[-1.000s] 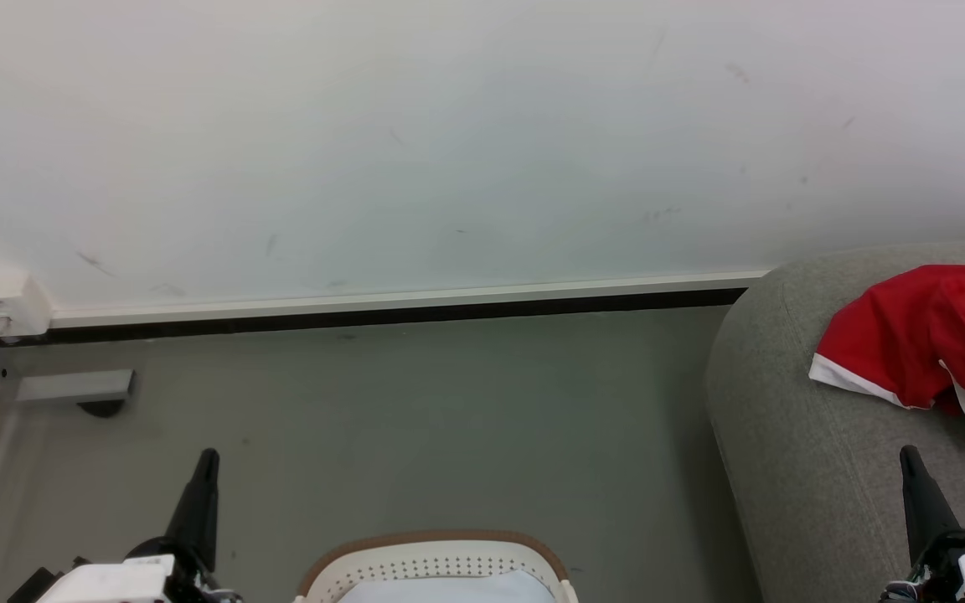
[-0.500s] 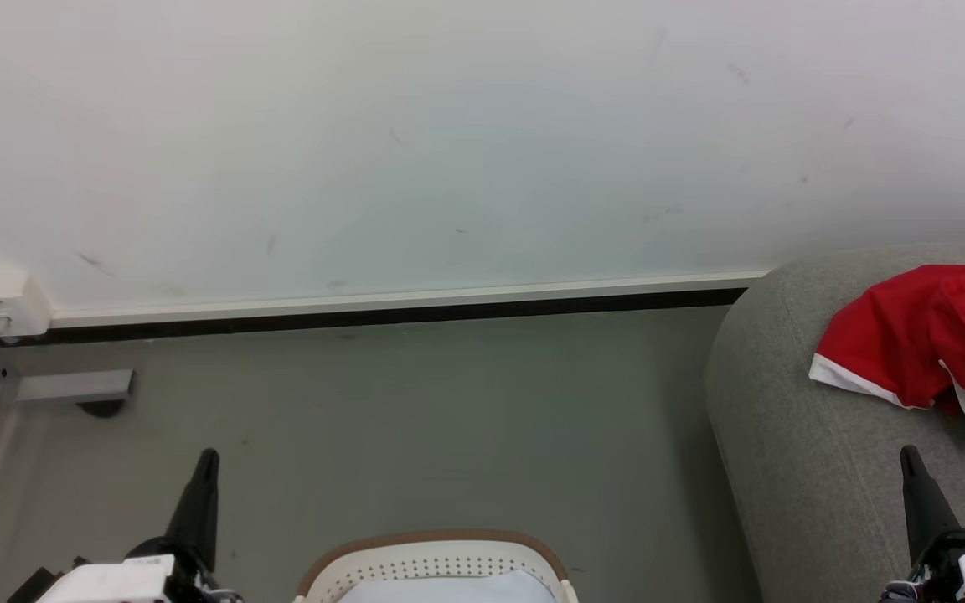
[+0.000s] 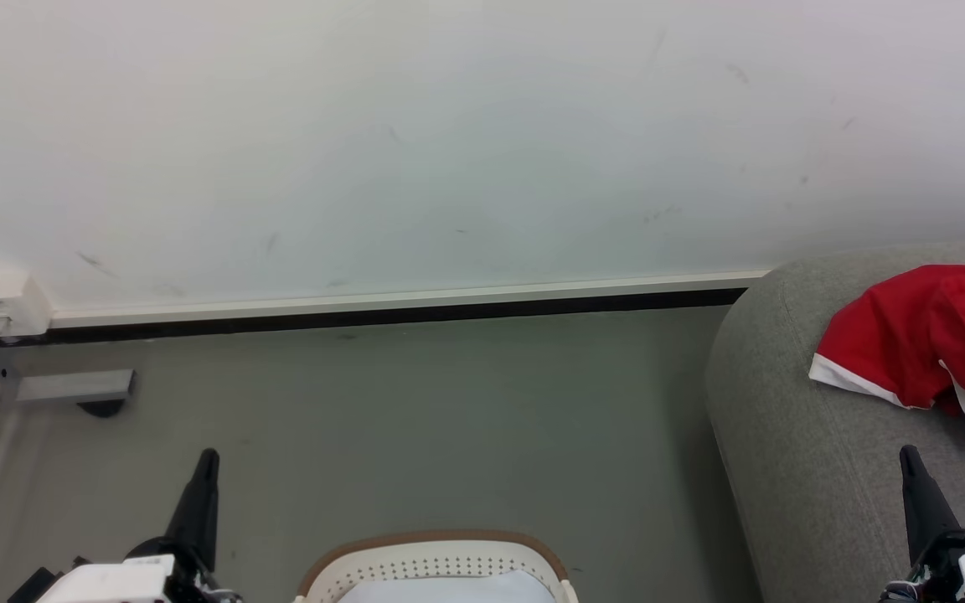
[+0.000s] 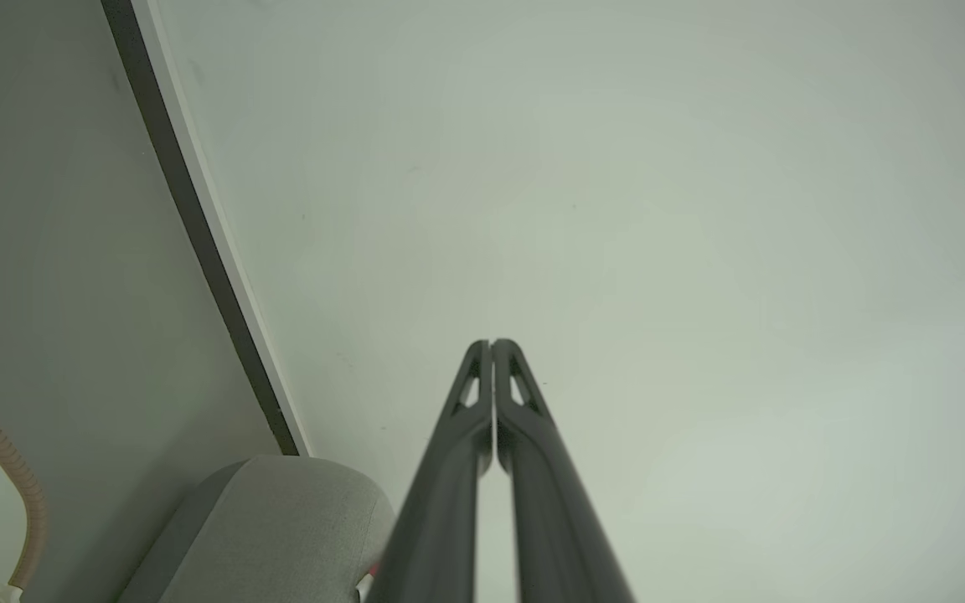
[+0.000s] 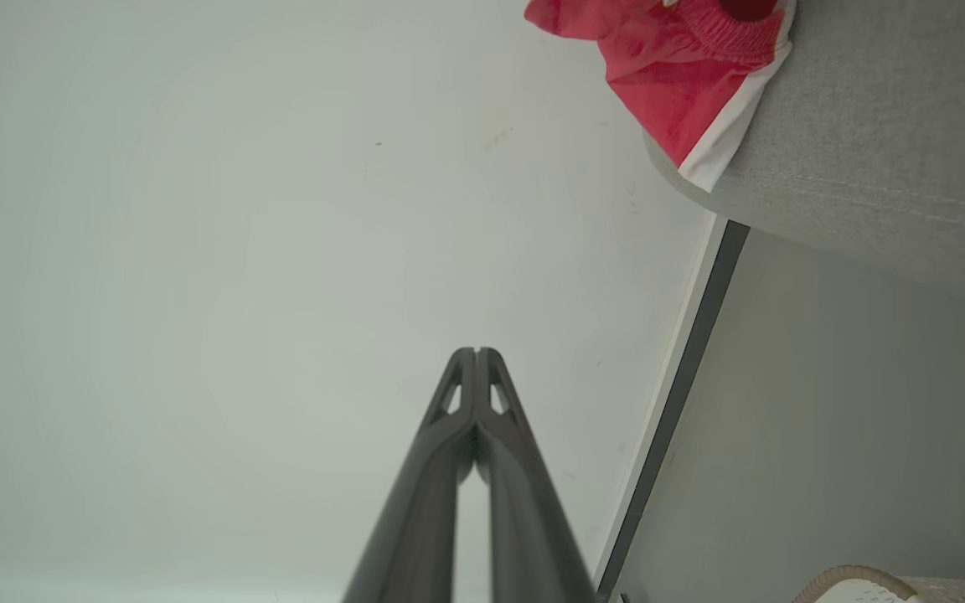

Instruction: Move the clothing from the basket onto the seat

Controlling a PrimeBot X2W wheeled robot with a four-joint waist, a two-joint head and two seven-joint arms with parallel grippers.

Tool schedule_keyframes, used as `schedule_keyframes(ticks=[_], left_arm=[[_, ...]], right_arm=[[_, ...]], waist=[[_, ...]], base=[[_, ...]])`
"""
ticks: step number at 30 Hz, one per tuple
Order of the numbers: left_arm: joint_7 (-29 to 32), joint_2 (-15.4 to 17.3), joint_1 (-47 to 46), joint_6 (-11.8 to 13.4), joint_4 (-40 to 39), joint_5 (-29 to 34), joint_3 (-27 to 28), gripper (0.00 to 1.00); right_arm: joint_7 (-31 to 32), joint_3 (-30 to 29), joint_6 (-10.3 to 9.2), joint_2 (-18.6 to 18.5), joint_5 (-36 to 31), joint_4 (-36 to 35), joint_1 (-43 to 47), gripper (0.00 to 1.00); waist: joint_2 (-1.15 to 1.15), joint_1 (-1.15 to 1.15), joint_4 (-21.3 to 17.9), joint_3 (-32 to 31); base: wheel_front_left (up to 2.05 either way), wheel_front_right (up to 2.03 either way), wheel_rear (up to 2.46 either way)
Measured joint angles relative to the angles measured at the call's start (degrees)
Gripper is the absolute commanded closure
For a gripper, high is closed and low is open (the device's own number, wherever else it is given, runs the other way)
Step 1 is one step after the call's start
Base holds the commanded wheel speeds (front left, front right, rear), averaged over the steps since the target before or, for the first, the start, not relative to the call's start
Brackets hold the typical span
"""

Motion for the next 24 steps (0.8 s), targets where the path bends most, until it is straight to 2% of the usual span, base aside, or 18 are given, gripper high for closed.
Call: schedule_keyframes(ticks=[24], left_arm=[[0.0, 0.0, 0.0, 0.0, 0.0, 0.0, 0.0, 1.0]], right_arm=[[0.2, -0.1, 0.0, 0.1, -0.1, 0.0, 0.0, 1.0]], waist=[[0.0, 0.0, 0.0, 0.0]], base=[[0.0, 0.0, 0.0]])
